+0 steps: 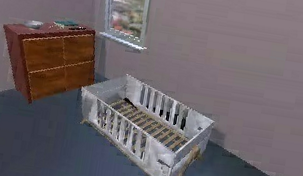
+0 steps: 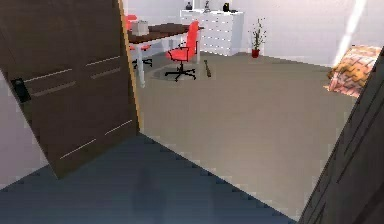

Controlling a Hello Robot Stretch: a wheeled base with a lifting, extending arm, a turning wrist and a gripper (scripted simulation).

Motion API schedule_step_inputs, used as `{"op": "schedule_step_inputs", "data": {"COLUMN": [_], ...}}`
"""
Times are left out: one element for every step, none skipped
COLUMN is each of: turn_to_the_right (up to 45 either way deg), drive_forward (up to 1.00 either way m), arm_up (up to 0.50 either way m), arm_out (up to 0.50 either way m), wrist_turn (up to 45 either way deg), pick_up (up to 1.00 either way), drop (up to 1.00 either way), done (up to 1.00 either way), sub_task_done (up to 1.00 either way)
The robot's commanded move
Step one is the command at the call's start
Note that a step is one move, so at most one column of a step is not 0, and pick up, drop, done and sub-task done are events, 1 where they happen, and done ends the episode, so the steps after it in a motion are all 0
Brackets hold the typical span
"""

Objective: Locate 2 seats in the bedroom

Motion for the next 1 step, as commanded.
{"op": "schedule_step_inputs", "data": {"turn_to_the_right": [0.0], "drive_forward": [0.35], "arm_up": [0.00], "arm_out": [0.00], "wrist_turn": [0.0], "pick_up": [0.00], "drop": [0.00], "done": [0.00], "sub_task_done": [0.00]}}
